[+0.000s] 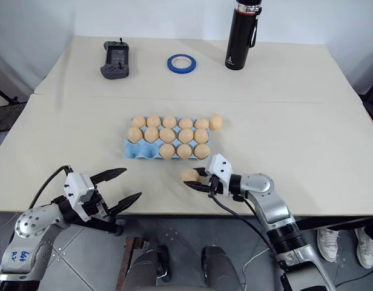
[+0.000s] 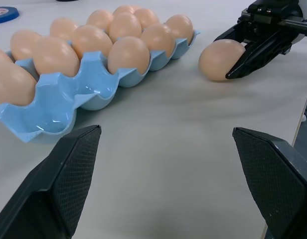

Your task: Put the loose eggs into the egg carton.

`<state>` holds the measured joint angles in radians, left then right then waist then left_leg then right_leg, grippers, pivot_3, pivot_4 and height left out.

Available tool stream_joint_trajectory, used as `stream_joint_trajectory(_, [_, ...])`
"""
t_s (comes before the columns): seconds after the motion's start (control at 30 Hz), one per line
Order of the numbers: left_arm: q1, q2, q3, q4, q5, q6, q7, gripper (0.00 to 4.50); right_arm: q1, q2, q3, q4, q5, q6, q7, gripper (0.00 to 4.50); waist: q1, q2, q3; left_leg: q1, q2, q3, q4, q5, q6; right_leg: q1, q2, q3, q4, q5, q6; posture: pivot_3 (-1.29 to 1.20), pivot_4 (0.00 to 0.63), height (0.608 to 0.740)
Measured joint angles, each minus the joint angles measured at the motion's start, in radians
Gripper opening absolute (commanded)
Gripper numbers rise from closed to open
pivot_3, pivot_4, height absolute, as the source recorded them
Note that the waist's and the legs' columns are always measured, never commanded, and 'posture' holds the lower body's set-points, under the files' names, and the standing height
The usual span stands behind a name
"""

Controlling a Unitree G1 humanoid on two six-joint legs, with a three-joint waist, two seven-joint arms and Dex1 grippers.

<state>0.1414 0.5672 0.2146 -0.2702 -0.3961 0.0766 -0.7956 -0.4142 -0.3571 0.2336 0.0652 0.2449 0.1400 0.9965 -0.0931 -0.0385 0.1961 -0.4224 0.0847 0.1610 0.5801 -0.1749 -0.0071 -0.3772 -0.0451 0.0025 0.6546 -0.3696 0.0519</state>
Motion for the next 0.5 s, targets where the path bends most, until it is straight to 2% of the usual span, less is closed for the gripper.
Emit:
stream_joint_trajectory(0.2, [0.029, -0.016, 0.046, -0.001, -0.013, 0.004, 0.043, 4.5, -0.181, 0.148, 0.021, -0.013, -0.024, 0.083, -0.114, 1.45, -0.009, 0.0, 0.0, 0.0, 0.0, -0.001, -0.001, 0.0, -0.001, 0.0, 0.0, 0.0, 0.0, 0.0, 0.0, 0.0, 0.15, 0.74])
stream_joint_trajectory(0.47, [0.046, -0.04, 0.053, -0.002, -0.013, 0.003, 0.074, 4.5, -0.341, 0.285, 0.064, 0.221, -0.13, 0.06, -0.24, 1.45, -0.016, 0.0, 0.0, -0.002, -0.001, 0.0, -0.003, 0.0, -0.001, -0.002, -0.001, -0.001, -0.001, 0.0, 0.0, 0.0, 0.15, 0.74])
stream_joint_trajectory(0.5, [0.046, -0.041, 0.053, -0.003, -0.013, 0.003, 0.075, 4.5, -0.353, 0.296, 0.068, 0.247, -0.143, 0.052, -0.248, 1.78, -0.017, 0.0, 0.0, -0.002, 0.0, 0.0, -0.003, 0.0, -0.001, -0.002, -0.001, -0.001, -0.001, 0.0, 0.0, 0.0, 0.15, 0.74])
